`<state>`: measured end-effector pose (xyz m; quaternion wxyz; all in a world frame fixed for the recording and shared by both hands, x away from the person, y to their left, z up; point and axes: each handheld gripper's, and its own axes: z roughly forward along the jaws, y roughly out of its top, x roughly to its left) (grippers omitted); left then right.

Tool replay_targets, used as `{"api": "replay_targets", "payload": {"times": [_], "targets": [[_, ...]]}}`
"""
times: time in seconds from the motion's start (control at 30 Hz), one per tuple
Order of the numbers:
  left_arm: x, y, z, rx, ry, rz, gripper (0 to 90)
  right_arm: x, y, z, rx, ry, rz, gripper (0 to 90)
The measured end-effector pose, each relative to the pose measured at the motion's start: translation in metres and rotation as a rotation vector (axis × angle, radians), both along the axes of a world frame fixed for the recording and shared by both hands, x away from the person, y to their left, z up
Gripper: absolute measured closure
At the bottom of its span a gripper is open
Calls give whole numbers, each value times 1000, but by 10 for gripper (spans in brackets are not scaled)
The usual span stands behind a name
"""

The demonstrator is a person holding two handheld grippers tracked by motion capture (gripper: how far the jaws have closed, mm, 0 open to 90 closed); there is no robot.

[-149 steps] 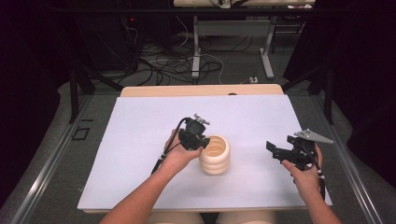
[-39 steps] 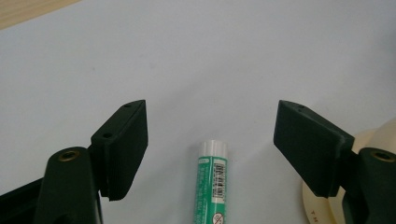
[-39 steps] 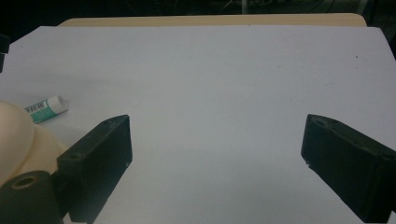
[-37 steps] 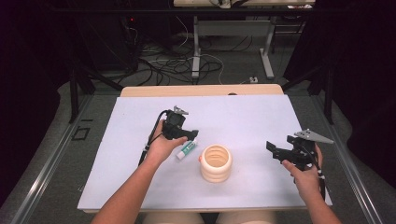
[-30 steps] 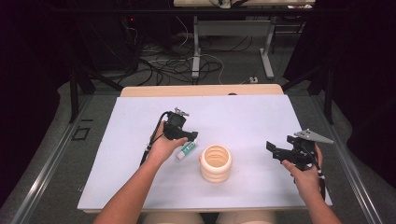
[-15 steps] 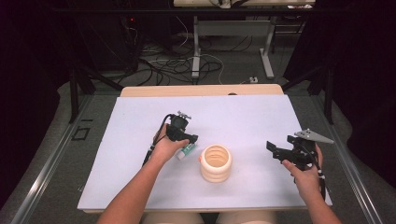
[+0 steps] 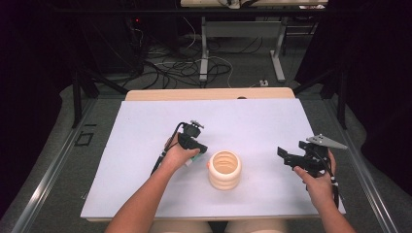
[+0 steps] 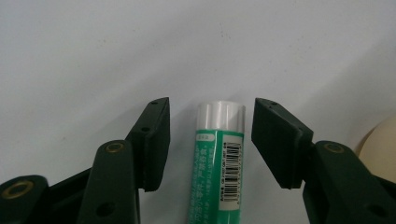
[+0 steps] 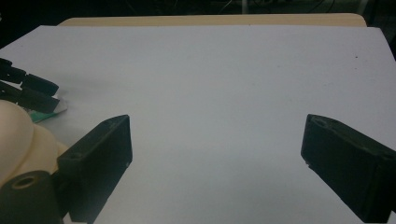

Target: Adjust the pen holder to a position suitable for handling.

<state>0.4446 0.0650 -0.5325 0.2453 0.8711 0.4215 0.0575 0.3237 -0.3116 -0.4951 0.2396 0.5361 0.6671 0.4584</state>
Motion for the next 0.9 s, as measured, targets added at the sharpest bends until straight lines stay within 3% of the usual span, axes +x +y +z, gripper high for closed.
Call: {"api": "replay_targets", "payload": {"times": [0.53, 0.9], "targets": [[-4, -3, -6, 31, -28, 2, 649, 0, 0, 0, -5, -1, 1, 84], [-3, -4, -6, 32, -26, 2, 657, 0, 0, 0, -4, -3, 2, 89]]}}
